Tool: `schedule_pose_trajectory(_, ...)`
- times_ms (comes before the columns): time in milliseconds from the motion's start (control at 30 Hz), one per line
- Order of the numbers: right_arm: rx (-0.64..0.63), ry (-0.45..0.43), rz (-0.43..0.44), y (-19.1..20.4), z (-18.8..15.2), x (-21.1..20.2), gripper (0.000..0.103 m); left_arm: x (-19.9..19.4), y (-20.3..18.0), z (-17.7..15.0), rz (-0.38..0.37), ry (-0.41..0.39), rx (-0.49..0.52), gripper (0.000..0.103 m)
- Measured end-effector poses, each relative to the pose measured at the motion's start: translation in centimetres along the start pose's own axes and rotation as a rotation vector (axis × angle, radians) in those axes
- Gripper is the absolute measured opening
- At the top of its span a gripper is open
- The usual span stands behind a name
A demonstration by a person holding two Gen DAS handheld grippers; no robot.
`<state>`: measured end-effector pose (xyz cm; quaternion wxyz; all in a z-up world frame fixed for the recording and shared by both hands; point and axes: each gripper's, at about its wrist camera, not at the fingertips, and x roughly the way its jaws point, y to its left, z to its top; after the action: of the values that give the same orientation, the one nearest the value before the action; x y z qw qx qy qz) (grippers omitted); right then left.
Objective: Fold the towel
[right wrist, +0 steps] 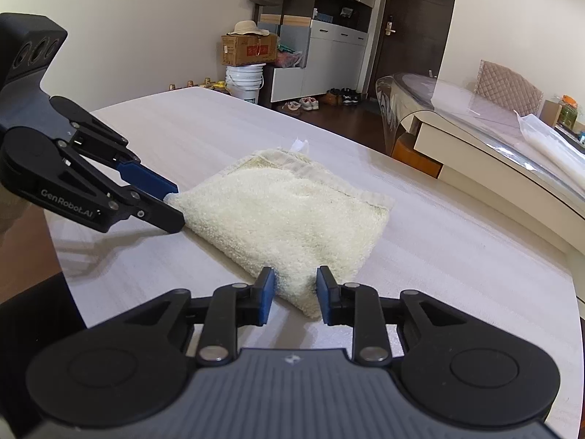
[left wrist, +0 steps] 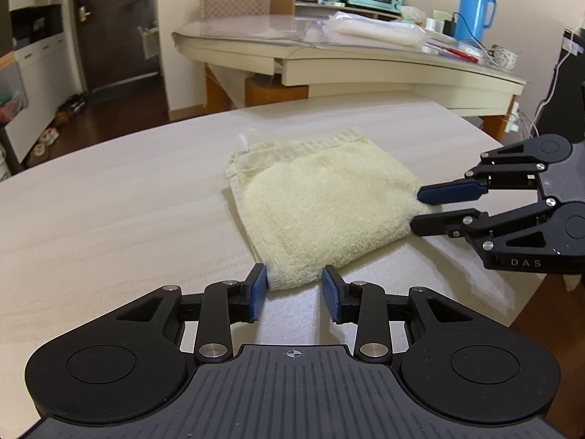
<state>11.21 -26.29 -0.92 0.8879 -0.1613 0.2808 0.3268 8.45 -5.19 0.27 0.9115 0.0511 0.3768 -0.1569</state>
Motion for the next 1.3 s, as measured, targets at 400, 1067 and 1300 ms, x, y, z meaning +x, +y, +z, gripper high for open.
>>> schedule_pose_trajectory(400, 0.122, -0.052, -0.061, -2.3, -0.7, -2.2, 0.039, -0.9, -0.6, 0.3, 0.005, -0.041, -0.038, 0.044)
schedule_pose_trajectory(1067, 0.127, -0.039, -0.084, -2.3, -1.0, -1.5, 0.041, -0.3, 0.2, -0.1, 0.042, -0.053, -0.083, 0.051)
schedule_pose_trajectory(1300, 0.178, -0.059, -0.085, -2.2, -1.7, -2.7, 0.046, -0.9, 0.6, -0.7, 0.095, -0.060, -0.149, 0.068)
